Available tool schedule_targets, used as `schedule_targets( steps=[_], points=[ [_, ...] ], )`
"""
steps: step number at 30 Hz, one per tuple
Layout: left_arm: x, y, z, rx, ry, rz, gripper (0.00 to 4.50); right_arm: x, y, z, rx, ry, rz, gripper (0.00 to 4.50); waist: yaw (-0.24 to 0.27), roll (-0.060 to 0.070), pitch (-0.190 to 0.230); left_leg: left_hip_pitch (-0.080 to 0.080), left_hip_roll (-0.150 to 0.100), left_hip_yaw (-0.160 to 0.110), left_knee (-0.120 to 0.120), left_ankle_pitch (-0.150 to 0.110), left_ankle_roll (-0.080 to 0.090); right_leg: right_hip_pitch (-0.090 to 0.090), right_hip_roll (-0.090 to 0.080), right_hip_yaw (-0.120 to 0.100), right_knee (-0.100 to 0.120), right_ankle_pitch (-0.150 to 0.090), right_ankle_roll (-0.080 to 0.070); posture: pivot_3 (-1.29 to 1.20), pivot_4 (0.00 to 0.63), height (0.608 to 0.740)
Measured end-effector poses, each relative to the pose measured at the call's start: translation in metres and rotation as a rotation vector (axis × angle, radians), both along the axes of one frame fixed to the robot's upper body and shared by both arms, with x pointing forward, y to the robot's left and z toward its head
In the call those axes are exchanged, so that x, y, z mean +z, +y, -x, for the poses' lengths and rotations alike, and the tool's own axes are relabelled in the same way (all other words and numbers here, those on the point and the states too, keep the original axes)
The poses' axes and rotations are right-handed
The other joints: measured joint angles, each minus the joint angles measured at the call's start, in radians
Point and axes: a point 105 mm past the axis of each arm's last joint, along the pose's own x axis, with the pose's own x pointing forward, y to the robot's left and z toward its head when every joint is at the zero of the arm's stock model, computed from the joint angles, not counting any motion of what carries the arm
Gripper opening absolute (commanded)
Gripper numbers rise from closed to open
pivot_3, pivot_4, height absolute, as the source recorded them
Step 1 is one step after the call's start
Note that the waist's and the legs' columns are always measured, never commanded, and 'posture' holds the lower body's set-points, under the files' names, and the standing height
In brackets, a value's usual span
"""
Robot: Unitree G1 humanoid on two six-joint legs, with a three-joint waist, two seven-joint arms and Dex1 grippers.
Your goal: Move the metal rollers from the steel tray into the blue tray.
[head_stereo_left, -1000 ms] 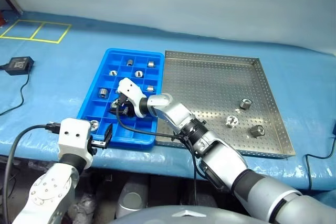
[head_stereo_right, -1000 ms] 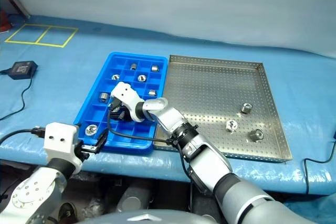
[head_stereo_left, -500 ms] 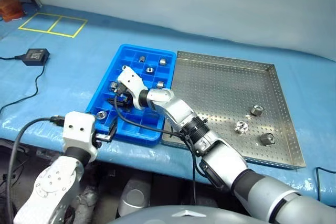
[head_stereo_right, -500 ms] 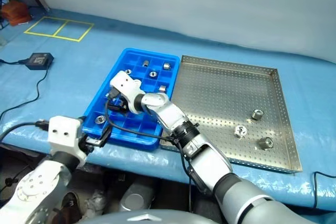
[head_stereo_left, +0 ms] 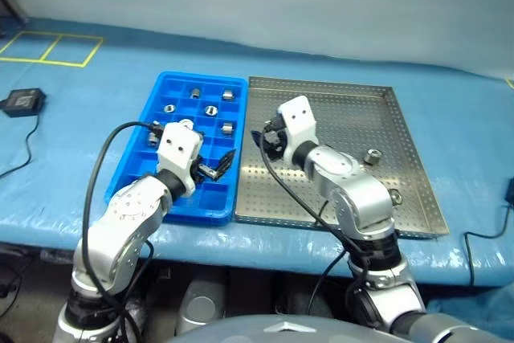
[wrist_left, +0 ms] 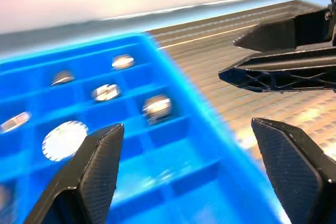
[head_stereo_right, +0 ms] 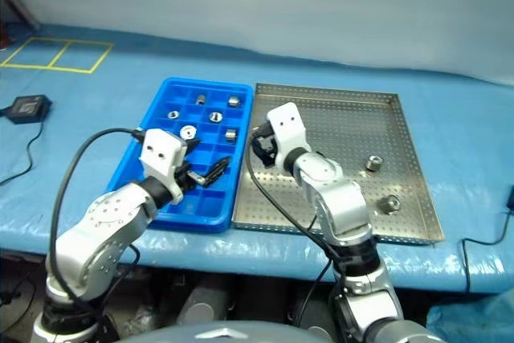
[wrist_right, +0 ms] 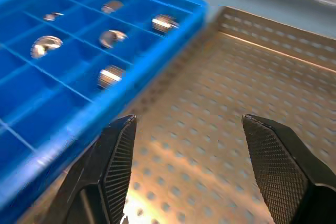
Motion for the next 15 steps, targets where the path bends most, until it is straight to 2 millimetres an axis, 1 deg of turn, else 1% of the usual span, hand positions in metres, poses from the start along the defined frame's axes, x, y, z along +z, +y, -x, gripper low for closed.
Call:
schedule_targets(
  steps=[3, 6, 8, 12, 15],
  points=[
    [-0.005, -0.013, -0.006, -0.083, 0.020, -0.003, 4.26, -0.013, -0.027, 0.007, -0.118, 0.051, 0.066, 3.38, -0.068, 0.000, 0.000, 0.001, 0.000, 0.001, 0.000, 0.000, 0.000, 0.000, 0.000, 0.001, 0.001, 0.001, 0.001, -0.09, 0.150, 0.740],
    [-0.008, -0.020, -0.008, -0.128, 0.029, -0.002, 4.26, -0.021, -0.044, 0.012, -0.196, 0.095, 0.068, 3.38, -0.116, 0.000, 0.000, 0.002, 0.001, 0.001, -0.001, 0.000, 0.001, 0.000, 0.002, 0.003, 0.001, 0.001, 0.002, -0.11, 0.150, 0.740],
    [-0.009, -0.023, -0.008, -0.146, 0.029, 0.000, 4.26, -0.023, -0.049, 0.014, -0.231, 0.109, 0.055, 3.38, -0.137, 0.000, 0.000, 0.003, 0.002, 0.002, -0.001, 0.000, 0.001, 0.000, 0.003, 0.006, 0.002, 0.000, 0.003, -0.12, 0.150, 0.740],
    [-0.012, -0.027, -0.008, -0.163, 0.039, -0.003, 4.26, -0.028, -0.050, 0.014, -0.290, 0.129, 0.020, 3.38, -0.156, 0.000, 0.000, 0.005, 0.002, 0.004, 0.000, 0.000, 0.001, 0.000, 0.004, 0.009, 0.004, -0.001, 0.007, -0.12, 0.150, 0.740],
    [-0.014, -0.029, -0.007, -0.168, 0.043, -0.001, 4.26, -0.040, -0.052, 0.014, -0.322, 0.178, 0.016, 3.38, -0.158, 0.000, 0.000, 0.009, 0.001, 0.005, 0.000, 0.000, 0.001, 0.001, 0.003, 0.014, 0.004, 0.000, 0.009, -0.10, 0.150, 0.740]
  ],
)
